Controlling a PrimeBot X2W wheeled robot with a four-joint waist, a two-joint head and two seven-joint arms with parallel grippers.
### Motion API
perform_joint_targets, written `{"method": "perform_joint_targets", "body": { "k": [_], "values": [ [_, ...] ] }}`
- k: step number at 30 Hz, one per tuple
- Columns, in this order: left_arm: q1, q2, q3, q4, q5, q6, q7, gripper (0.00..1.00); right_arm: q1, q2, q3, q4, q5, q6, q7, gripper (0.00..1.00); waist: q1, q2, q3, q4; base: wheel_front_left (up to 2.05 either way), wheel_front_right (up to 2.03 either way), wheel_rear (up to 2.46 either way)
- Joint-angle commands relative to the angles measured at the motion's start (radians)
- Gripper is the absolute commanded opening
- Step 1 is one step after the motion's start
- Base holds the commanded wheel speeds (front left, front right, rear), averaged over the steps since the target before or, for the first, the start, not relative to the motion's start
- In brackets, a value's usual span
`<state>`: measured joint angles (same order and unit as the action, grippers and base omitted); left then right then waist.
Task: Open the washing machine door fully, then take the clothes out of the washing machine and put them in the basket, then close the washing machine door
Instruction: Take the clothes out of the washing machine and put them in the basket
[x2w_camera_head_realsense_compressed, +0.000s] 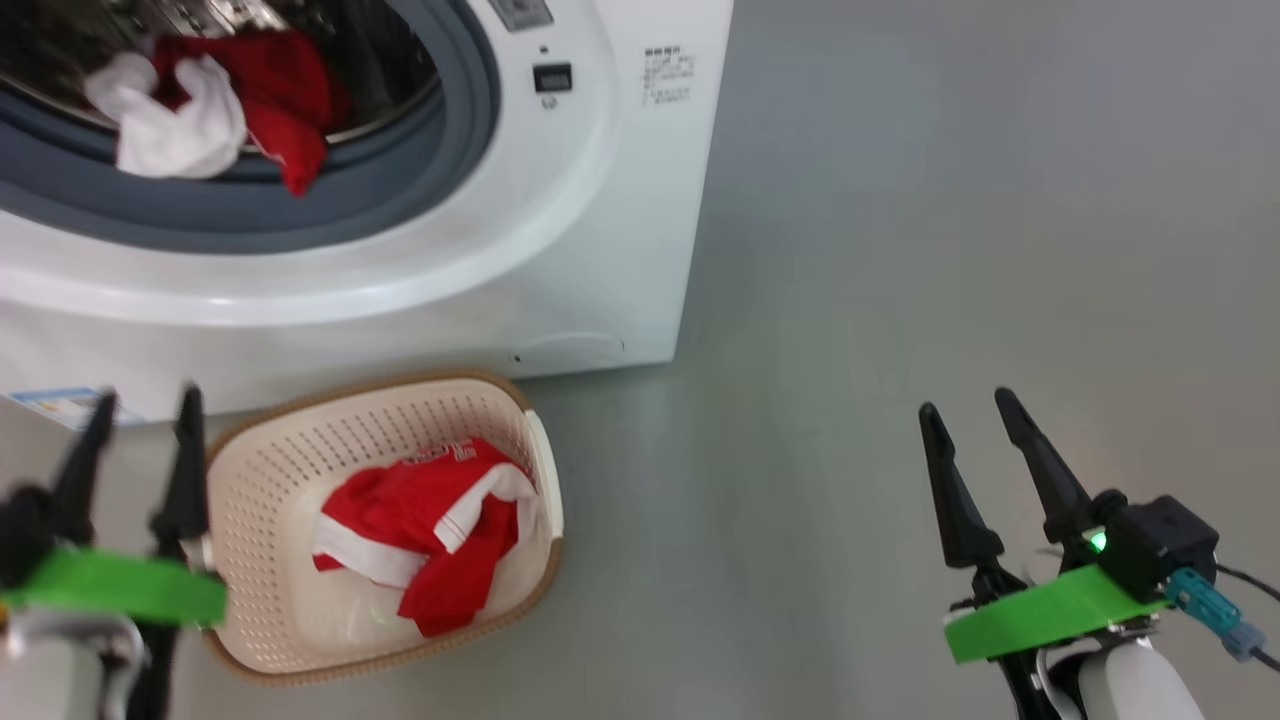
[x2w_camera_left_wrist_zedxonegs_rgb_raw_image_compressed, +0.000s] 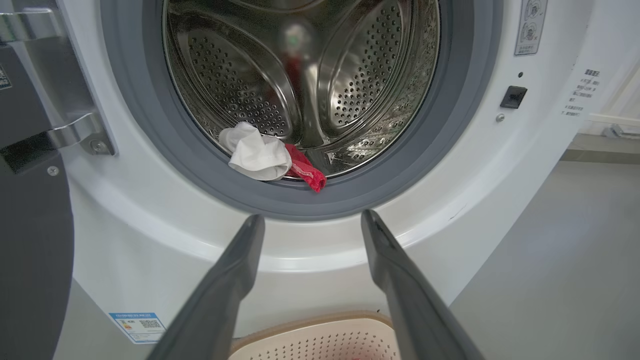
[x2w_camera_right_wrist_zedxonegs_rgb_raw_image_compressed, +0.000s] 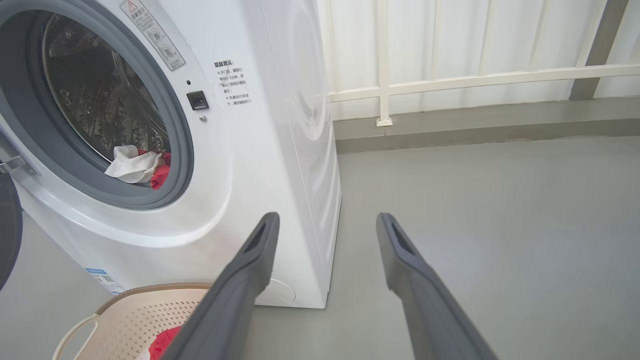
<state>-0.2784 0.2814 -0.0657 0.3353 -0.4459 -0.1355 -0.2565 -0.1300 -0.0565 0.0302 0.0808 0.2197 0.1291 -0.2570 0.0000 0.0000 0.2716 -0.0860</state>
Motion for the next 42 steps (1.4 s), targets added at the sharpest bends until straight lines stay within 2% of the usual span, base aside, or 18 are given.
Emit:
{"method": "perform_joint_targets", "body": {
  "k": [1,4,10,17,26,36,42],
  "values": [
    [-0.084,0.06,0.017,0.013,-0.013,0.005,-0.005,1.0,-0.032,0.005,0.035,-0.029,-0.015,0.002,-0.005,1.0,0.0,0.0,0.074,-0.021,0.0,0.0,0.0],
    [-0.207,0.105,-0.019,0.082,-0.013,0.005,0.007,1.0,-0.055,0.006,0.043,-0.037,0.014,0.002,-0.005,1.0,0.0,0.0,0.119,-0.034,0.0,0.0,0.0],
    [-0.403,0.151,-0.063,0.183,-0.004,0.005,0.068,1.0,-0.087,0.006,0.055,-0.056,0.057,0.002,-0.005,1.0,0.0,0.0,0.195,-0.055,0.0,0.0,0.0],
    [-0.641,0.2,-0.151,0.339,0.105,0.019,0.145,1.0,-0.133,0.006,0.078,-0.068,0.094,0.002,-0.005,1.0,0.0,0.0,0.279,-0.087,0.0,0.0,0.0],
    [-0.868,0.215,-0.278,0.529,0.26,0.056,0.22,1.0,-0.164,0.006,0.098,-0.071,0.124,0.002,-0.005,1.0,0.0,0.0,0.316,-0.115,0.0,0.0,0.0],
    [-1.066,0.241,-0.373,0.724,0.377,0.092,0.232,1.0,-0.177,0.006,0.127,-0.079,0.15,0.002,-0.005,1.0,0.0,0.0,0.342,-0.153,0.0,0.0,0.0],
    [-1.127,0.263,-0.43,0.8,0.436,0.113,0.227,1.0,-0.175,0.006,0.141,-0.083,0.156,0.002,-0.005,1.0,0.0,0.0,0.352,-0.173,0.0,0.0,0.0]
  ]
}}
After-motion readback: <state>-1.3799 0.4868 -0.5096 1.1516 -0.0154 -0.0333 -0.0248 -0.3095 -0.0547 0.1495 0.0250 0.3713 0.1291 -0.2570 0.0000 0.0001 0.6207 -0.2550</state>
